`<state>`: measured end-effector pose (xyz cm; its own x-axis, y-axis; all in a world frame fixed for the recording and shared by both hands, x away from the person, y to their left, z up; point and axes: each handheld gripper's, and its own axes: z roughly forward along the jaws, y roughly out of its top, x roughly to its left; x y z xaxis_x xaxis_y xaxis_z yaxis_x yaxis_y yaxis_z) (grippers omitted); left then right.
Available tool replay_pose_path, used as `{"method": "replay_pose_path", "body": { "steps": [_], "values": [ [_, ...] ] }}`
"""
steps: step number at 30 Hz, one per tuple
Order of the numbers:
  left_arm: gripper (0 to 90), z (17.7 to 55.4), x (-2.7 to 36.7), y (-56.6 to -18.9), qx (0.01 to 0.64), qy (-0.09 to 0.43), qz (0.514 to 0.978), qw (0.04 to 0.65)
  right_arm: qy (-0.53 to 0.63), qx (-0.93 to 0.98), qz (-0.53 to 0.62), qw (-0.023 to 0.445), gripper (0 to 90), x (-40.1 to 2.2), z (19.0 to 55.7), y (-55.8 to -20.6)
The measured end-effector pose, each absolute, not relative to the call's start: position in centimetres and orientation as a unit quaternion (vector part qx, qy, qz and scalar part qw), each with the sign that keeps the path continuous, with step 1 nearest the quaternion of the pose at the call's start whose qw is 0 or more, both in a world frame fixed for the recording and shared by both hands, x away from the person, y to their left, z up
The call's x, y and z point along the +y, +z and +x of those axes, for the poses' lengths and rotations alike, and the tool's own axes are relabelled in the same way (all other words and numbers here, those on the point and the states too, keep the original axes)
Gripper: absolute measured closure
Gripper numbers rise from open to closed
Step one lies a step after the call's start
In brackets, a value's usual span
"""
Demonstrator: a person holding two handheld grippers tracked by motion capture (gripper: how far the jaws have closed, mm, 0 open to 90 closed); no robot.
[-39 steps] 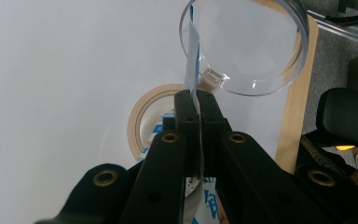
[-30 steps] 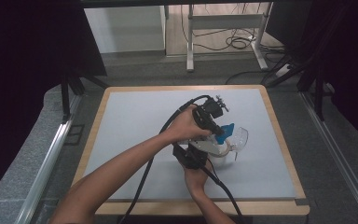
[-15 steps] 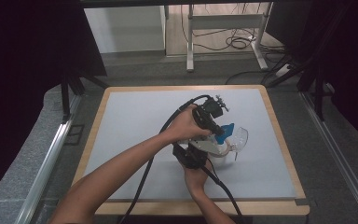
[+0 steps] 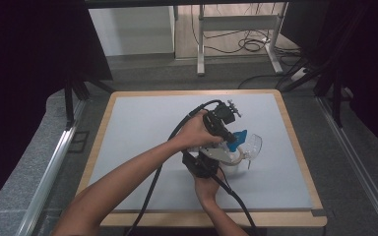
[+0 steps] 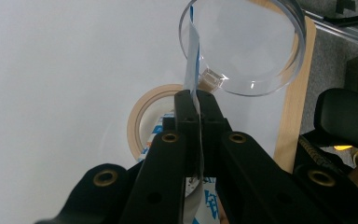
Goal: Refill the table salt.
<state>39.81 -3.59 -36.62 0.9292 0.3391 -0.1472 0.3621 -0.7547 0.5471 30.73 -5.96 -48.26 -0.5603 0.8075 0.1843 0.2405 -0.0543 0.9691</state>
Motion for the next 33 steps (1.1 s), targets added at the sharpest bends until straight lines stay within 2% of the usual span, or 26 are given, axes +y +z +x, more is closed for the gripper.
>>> {"method": "replay_pose_path", "body": {
  "steps": [33],
  "values": [
    [90.0,39.89,-3.93,-36.71,0.184,-0.023,0.937,0.297,0.606,0.640,0.410,0.236,59.8,-6.19,30.67,-48.24]
  ]
}}
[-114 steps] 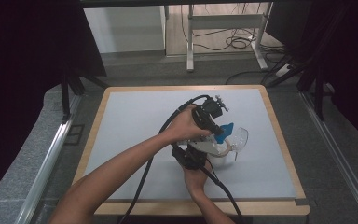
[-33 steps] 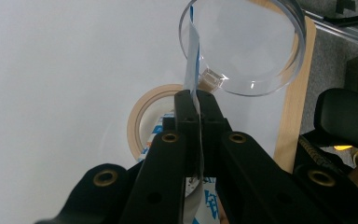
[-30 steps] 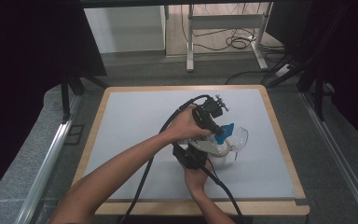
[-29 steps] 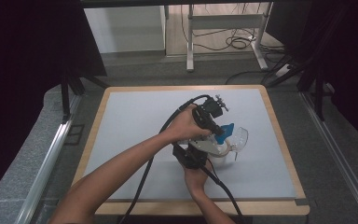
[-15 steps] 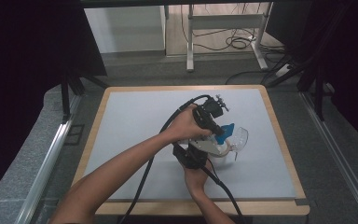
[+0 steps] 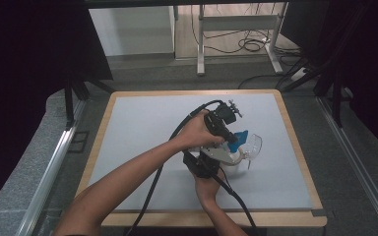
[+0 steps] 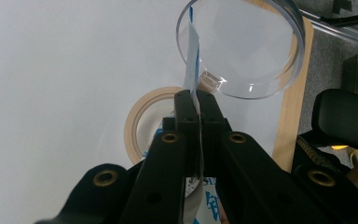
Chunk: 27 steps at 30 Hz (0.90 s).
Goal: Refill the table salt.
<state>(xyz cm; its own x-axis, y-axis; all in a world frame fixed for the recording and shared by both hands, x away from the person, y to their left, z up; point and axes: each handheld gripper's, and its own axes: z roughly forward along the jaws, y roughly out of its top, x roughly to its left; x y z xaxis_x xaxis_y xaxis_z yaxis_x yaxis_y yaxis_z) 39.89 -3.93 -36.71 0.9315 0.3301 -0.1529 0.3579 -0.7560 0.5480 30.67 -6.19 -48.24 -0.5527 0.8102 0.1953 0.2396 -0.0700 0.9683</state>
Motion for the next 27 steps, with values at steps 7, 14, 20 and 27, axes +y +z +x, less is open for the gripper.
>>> {"method": "replay_pose_path", "body": {
  "steps": [7,14,20,27],
  "values": [
    [90.0,39.96,-4.02,-36.67,0.182,-0.024,0.937,0.297,0.607,0.638,0.412,0.234,59.8,-6.25,30.67,-48.16],
    [90.0,39.98,-4.06,-36.64,0.183,-0.024,0.937,0.298,0.607,0.638,0.411,0.236,59.9,-6.30,30.73,-48.13],
    [90.0,39.99,-4.10,-36.57,0.182,-0.024,0.937,0.297,0.606,0.639,0.410,0.237,59.9,-6.36,30.73,-48.10],
    [90.0,40.01,-4.06,-36.54,0.181,-0.025,0.937,0.298,0.606,0.639,0.409,0.240,60.0,-6.37,30.78,-48.08]
  ]
}}
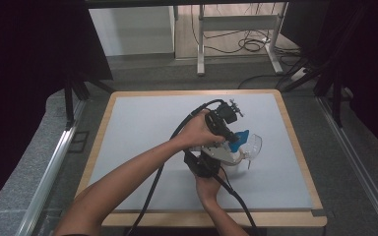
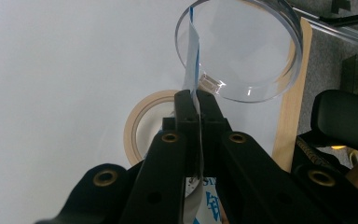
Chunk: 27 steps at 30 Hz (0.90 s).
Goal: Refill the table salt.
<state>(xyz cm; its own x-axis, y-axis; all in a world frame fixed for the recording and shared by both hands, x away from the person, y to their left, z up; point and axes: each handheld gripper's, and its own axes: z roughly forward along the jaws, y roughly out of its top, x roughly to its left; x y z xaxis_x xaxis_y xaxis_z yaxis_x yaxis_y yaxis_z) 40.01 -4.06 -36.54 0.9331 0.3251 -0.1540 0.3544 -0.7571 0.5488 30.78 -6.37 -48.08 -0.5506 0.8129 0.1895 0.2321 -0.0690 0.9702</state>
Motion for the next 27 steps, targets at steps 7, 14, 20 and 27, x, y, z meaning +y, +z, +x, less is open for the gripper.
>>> {"method": "replay_pose_path", "body": {
  "steps": [7,14,20,27],
  "values": [
    [90.0,40.01,-4.00,-36.55,0.181,-0.025,0.937,0.298,0.606,0.640,0.409,0.239,60.1,-6.33,30.76,-48.06],
    [90.0,40.08,-3.92,-36.55,0.181,-0.024,0.937,0.299,0.606,0.639,0.410,0.238,60.1,-6.25,30.77,-48.04],
    [90.0,40.06,-3.89,-36.50,0.183,-0.024,0.936,0.299,0.607,0.638,0.409,0.239,60.2,-6.21,30.80,-47.99],
    [90.0,40.10,-3.91,-36.54,0.181,-0.025,0.936,0.299,0.606,0.638,0.411,0.238,60.2,-6.21,30.77,-48.01]
  ]
}}
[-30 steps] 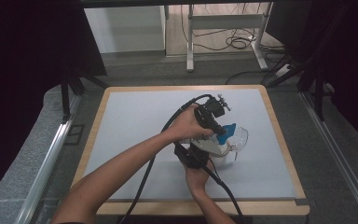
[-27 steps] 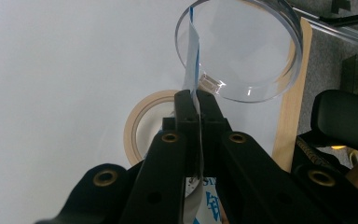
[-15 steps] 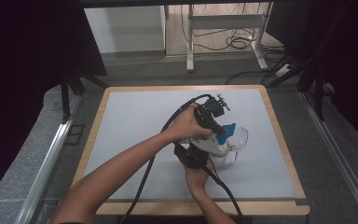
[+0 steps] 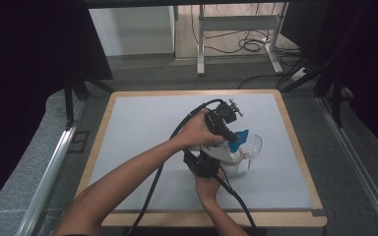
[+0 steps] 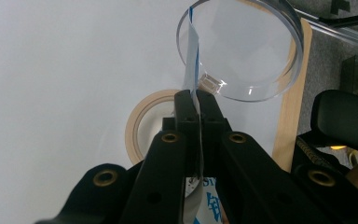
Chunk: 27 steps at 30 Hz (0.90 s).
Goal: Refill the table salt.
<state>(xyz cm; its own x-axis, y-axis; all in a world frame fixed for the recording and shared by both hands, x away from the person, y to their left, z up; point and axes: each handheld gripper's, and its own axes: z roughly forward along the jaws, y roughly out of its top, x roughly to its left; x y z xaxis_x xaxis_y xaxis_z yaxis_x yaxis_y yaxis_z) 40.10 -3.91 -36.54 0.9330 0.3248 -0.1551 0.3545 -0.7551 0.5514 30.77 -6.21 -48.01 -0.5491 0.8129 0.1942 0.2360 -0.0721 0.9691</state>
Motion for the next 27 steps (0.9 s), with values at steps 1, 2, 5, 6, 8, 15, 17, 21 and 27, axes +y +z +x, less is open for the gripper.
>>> {"method": "replay_pose_path", "body": {
  "steps": [1,2,5,6,8,15,17,21,27],
  "values": [
    [90.0,40.09,-3.91,-36.54,0.182,-0.025,0.936,0.299,0.606,0.638,0.411,0.238,60.2,-6.21,30.76,-48.01],
    [90.0,40.09,-3.90,-36.54,0.182,-0.025,0.936,0.300,0.606,0.638,0.411,0.238,60.3,-6.21,30.76,-48.00],
    [90.0,40.10,-3.89,-36.55,0.182,-0.025,0.936,0.299,0.607,0.638,0.411,0.238,60.2,-6.19,30.77,-48.01],
    [90.0,40.11,-3.88,-36.55,0.182,-0.025,0.937,0.299,0.607,0.637,0.411,0.238,60.2,-6.19,30.77,-48.02],
    [90.0,40.14,-3.89,-36.59,0.181,-0.025,0.937,0.299,0.607,0.637,0.411,0.238,60.2,-6.19,30.78,-48.02],
    [90.0,40.15,-3.92,-36.70,0.185,-0.027,0.936,0.299,0.606,0.637,0.413,0.237,60.2,-6.16,30.82,-48.10],
    [90.0,40.16,-3.91,-36.71,0.185,-0.028,0.936,0.300,0.606,0.637,0.413,0.237,60.2,-6.14,30.83,-48.11],
    [90.0,40.21,-3.89,-36.72,0.182,-0.027,0.937,0.297,0.607,0.635,0.415,0.236,60.2,-6.09,30.81,-48.12],
    [90.0,40.29,-3.92,-36.77,0.182,-0.027,0.937,0.297,0.608,0.632,0.417,0.237,60.5,-6.04,30.89,-48.15]
  ]
}}
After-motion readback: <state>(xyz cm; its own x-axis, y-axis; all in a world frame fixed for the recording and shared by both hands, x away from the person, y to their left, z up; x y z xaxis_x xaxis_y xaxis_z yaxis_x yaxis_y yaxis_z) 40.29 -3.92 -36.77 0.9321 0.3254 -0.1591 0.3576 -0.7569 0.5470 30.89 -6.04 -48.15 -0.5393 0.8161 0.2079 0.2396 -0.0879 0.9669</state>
